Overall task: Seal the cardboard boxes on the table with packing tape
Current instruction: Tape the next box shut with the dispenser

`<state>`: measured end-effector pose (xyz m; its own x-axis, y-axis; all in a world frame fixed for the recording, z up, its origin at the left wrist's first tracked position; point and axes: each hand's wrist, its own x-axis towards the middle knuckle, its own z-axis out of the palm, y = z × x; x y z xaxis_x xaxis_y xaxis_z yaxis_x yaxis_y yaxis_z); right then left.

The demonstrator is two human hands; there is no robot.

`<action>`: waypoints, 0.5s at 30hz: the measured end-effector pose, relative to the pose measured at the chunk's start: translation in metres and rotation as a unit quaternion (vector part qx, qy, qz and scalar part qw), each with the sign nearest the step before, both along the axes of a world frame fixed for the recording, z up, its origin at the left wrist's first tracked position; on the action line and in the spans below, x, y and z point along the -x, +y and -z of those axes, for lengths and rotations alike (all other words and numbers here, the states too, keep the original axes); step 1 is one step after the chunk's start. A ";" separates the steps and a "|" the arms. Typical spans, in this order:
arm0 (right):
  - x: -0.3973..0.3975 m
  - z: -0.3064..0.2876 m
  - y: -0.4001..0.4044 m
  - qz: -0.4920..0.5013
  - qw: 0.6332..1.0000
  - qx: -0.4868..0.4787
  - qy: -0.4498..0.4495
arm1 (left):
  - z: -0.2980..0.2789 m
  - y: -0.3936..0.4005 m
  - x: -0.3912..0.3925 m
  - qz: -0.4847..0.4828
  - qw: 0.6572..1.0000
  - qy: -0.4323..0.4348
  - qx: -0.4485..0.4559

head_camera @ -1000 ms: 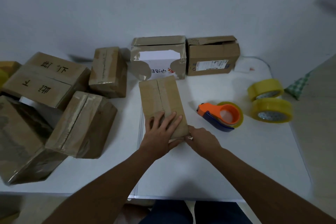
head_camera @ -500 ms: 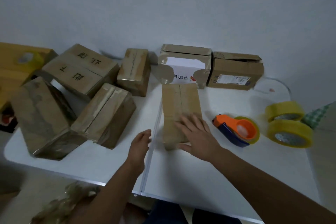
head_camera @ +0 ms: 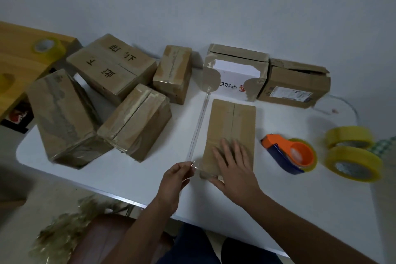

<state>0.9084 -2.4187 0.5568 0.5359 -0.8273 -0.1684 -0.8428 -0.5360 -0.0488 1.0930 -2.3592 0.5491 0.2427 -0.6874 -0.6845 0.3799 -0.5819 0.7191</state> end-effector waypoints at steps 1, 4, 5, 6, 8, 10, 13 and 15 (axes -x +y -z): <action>-0.002 0.001 -0.003 -0.007 1.000 0.001 0.001 | 0.001 0.001 0.000 -0.001 1.000 0.004 0.002; -0.004 0.003 -0.006 -0.018 1.000 0.004 0.020 | 0.000 0.001 -0.004 -0.008 1.000 -0.002 0.015; -0.005 0.004 -0.006 -0.017 1.000 0.003 0.024 | 0.000 0.001 -0.005 -0.006 0.999 -0.022 0.024; -0.005 0.005 -0.006 -0.015 1.000 0.003 0.025 | 0.001 0.000 -0.006 -0.001 0.998 -0.051 0.033; -0.006 0.007 -0.006 -0.013 1.000 0.010 0.023 | 0.003 0.000 -0.005 0.005 0.992 -0.118 0.054; -0.006 0.009 -0.005 -0.012 1.000 0.022 0.016 | 0.006 0.001 -0.002 -0.003 0.985 -0.160 0.067; -0.005 0.010 -0.005 -0.018 0.999 0.027 0.006 | 0.011 -0.001 0.003 -0.007 0.980 -0.187 0.075; -0.004 0.010 -0.005 -0.016 1.000 0.023 0.003 | 0.015 -0.004 0.006 0.012 0.974 -0.211 0.086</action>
